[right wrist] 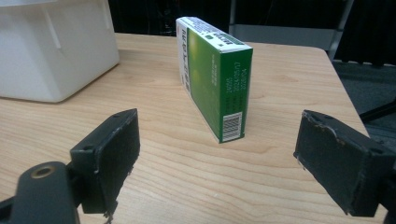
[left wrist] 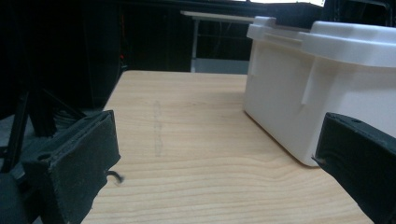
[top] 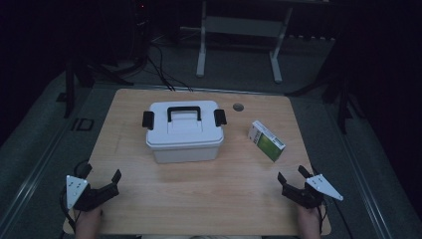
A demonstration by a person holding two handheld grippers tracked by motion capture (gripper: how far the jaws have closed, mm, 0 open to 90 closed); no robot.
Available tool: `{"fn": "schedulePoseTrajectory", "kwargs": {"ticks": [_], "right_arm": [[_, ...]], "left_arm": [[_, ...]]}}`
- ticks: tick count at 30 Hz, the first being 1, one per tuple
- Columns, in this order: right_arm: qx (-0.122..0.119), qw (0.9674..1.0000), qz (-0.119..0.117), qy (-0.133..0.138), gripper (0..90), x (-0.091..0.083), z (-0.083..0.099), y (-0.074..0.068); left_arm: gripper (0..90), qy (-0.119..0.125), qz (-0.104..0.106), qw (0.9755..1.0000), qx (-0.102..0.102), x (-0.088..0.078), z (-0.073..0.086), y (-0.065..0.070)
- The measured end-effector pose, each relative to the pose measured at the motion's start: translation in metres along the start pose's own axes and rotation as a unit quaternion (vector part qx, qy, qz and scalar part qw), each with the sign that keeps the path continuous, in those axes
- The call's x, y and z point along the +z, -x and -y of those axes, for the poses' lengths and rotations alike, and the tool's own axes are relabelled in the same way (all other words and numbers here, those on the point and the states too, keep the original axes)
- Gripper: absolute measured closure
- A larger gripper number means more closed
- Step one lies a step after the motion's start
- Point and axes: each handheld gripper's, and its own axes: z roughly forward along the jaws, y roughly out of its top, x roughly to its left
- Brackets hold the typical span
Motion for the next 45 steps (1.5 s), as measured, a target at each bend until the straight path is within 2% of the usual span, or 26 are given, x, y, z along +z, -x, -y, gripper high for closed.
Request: {"fn": "schedulePoseTrajectory", "kwargs": {"ticks": [3, 5, 7, 10, 11, 14, 16, 18, 20, 21, 23, 25, 28, 30, 32, 33, 35, 36, 39, 40, 45], "right_arm": [[-0.003, 1.0, 0.0, 0.004, 13.5, -0.001, -0.001, -0.001], [-0.004, 1.0, -0.004, 0.005, 13.5, -0.002, -0.001, -0.001], [-0.006, 1.0, -0.002, 0.004, 13.6, -0.001, -0.001, -0.001], [-0.012, 0.9999, -0.005, 0.003, 13.5, -0.001, -0.002, -0.002], [-0.015, 0.9999, -0.006, 0.001, 13.5, 0.0, -0.002, -0.003], [-0.025, 0.9996, -0.005, -0.005, 13.5, 0.001, -0.001, -0.007], [-0.007, 0.9997, -0.022, 0.005, 13.5, 0.0, -0.003, -0.008], [-0.021, 0.9996, -0.015, 0.013, 13.5, -0.002, -0.007, -0.013], [-0.037, 0.9987, -0.028, 0.021, 13.5, -0.002, -0.012, -0.02], [-0.035, 0.9985, -0.037, 0.019, 13.5, -0.002, -0.015, -0.023], [-0.01, 0.9974, -0.07, 0.015, 12.8, 0.002, -0.019, -0.029], [-0.003, 0.9967, -0.081, 0.01, 12.1, 0.008, -0.023, -0.035], [-0.029, 0.9943, -0.101, 0.016, 12.0, 0.014, -0.029, -0.044], [-0.036, 0.9936, -0.106, 0.014, 12.1, 0.019, -0.033, -0.049], [-0.037, 0.9925, -0.115, 0.013, 12.8, 0.024, -0.035, -0.053], [-0.04, 0.9924, -0.116, 0.013, 12.9, 0.027, -0.036, -0.055], [-0.05, 0.9921, -0.114, 0.012, 13.0, 0.036, -0.039, -0.058], [-0.055, 0.9922, -0.111, 0.012, 13.1, 0.038, -0.039, -0.059], [-0.06, 0.9914, -0.116, 0.011, 13.7, 0.05, -0.044, -0.062], [-0.059, 0.991, -0.12, 0.01, 14.1, 0.054, -0.045, -0.062], [-0.058, 0.9911, -0.119, 0.006, 16.1, 0.075, -0.048, -0.066]], "left_arm": [[0.0, -0.001, 0.003, 1.0, -0.004, 0.0, 0.0, 0.0], [0.0, -0.001, 0.007, 1.0, 0.001, 0.0, -0.001, 0.001], [0.0, -0.014, 0.005, 0.9998, 0.012, 0.0, -0.001, 0.002], [0.0, -0.015, 0.012, 0.9997, 0.015, 0.001, -0.001, 0.003], [0.0, -0.02, -0.003, 0.9994, 0.027, 0.002, 0.0, 0.005], [0.0, -0.036, -0.021, 0.9985, 0.035, 0.003, 0.0, 0.008], [0.0, -0.036, -0.022, 0.9985, 0.035, 0.003, -0.001, 0.009], [0.0, -0.033, -0.026, 0.9986, 0.032, 0.003, -0.003, 0.01], [0.0, -0.029, -0.02, 0.9992, 0.019, 0.003, -0.007, 0.01], [0.0, -0.033, -0.015, 0.9993, 0.01, 0.004, -0.009, 0.01], [0.0, -0.037, 0.006, 0.9993, 0.0, 0.006, -0.015, 0.011], [0.0, -0.035, 0.016, 0.9992, 0.008, 0.009, -0.018, 0.015], [0.0, -0.044, 0.043, 0.998, 0.017, 0.015, -0.022, 0.022], [0.0, -0.047, 0.066, 0.9962, 0.031, 0.018, -0.024, 0.025], [0.0, -0.05, 0.072, 0.9954, 0.039, 0.022, -0.025, 0.029], [0.0, -0.05, 0.084, 0.9946, 0.035, 0.024, -0.026, 0.029], [0.0, -0.053, 0.093, 0.9938, 0.031, 0.028, -0.026, 0.03], [0.0, -0.056, 0.099, 0.9929, 0.034, 0.03, -0.026, 0.03], [0.0, -0.064, 0.104, 0.9919, 0.038, 0.038, -0.027, 0.03], [0.0, -0.064, 0.11, 0.9912, 0.034, 0.04, -0.027, 0.03], [0.0, -0.077, 0.116, 0.9899, 0.025, 0.056, -0.027, 0.027]]}}
